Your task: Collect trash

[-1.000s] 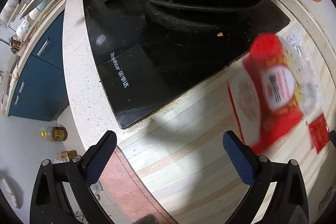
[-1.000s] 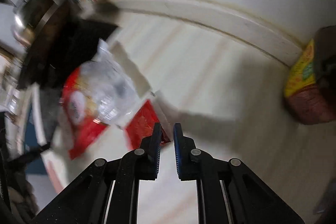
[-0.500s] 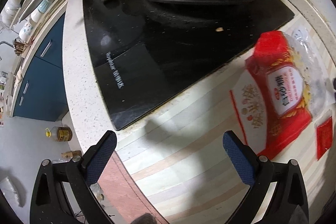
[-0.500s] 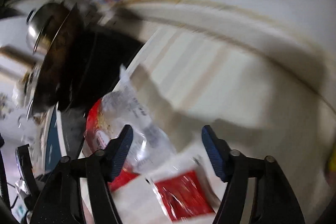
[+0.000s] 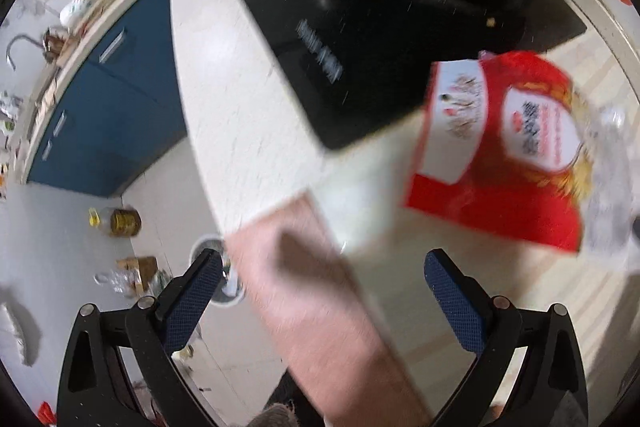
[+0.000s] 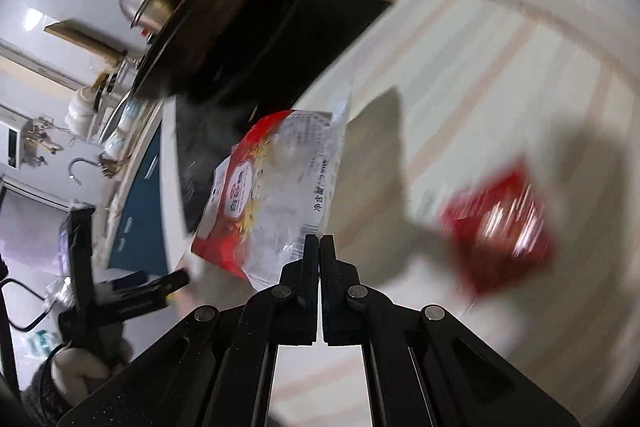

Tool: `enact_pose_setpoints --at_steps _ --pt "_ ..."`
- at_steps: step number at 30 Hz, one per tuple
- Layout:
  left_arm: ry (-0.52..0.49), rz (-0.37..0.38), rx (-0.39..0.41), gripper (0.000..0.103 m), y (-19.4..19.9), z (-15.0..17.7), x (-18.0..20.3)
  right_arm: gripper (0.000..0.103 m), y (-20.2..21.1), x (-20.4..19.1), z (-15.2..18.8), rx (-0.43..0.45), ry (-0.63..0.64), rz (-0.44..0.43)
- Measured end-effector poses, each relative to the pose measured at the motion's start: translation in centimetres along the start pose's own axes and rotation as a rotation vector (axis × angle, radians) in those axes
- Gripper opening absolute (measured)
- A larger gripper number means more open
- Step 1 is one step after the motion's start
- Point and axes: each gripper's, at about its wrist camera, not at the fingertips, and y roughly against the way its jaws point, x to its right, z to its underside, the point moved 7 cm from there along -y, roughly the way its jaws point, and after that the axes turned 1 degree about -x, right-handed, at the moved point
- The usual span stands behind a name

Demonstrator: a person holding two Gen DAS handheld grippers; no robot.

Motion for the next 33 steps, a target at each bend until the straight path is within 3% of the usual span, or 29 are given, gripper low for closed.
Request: enact_pose_setpoints --at_steps 7,10,12,13,14,16,19,21,24,26,27,28,30,32,33 --pt "0.052 0.042 -0.097 0.103 -1.9 5.6 -3.9 0.001 -3.0 -4.5 10.7 -0.131 -0.015 0.001" --pt "0.076 0.032 -0.115 0.103 -2.5 7.4 -6.3 0.001 -5.3 -6.2 14.0 -0.255 0.057 0.015" --pt "0.115 0.052 -0.123 0.103 -3.0 8.1 -7.9 0.004 -5.5 -5.9 14.9 -0.275 0.041 0.038" --pt "0.140 0.071 -0.126 0.103 -3.1 8.5 -8.3 0.016 -5.3 -5.8 14.7 -0.270 0.034 0.047" --pt "0.162 0.092 -0.129 0.103 -3.3 8.6 -8.8 0.044 -5.1 -5.7 14.5 -0.262 0.028 0.061" --pt "0.263 0.233 -0.150 0.103 -4.1 8.7 -9.6 0.078 -3.8 -4.5 13.2 -0.205 -0.033 0.110" --pt "0.382 0.420 -0.147 0.103 -5.1 7.7 -9.8 0.078 -2.0 -2.9 10.7 -0.107 -0.095 0.131" --pt "0.401 0.459 -0.114 0.102 -5.4 6.8 -9.8 0.078 -1.1 -2.0 8.9 -0.063 -0.121 0.141" --pt "0.400 0.511 -0.092 0.081 -5.8 5.6 -9.0 0.075 -0.8 -2.0 6.4 -0.027 -0.119 0.136" --pt "0.377 0.521 -0.089 0.054 -6.0 4.9 -8.1 0.070 -0.4 -1.9 5.8 -0.019 -0.105 0.154" --pt "0.370 0.528 -0.078 0.051 -6.0 4.6 -7.6 0.070 -0.3 -1.6 5.5 -0.014 -0.109 0.162" --pt "0.358 0.524 -0.056 0.041 -5.7 4.3 -7.3 0.070 -0.3 -1.6 5.2 -0.004 -0.112 0.171" --pt "0.322 0.476 -0.037 0.034 -5.2 4.2 -7.2 0.070 0.0 -1.7 4.4 0.025 -0.111 0.209" --pt "0.317 0.447 -0.024 0.014 -4.7 4.5 -7.5 0.070 1.1 -0.7 3.4 0.078 -0.129 0.280" --pt "0.319 0.442 -0.019 0.010 -4.4 4.8 -8.0 0.070 1.5 0.1 2.9 0.101 -0.143 0.312"
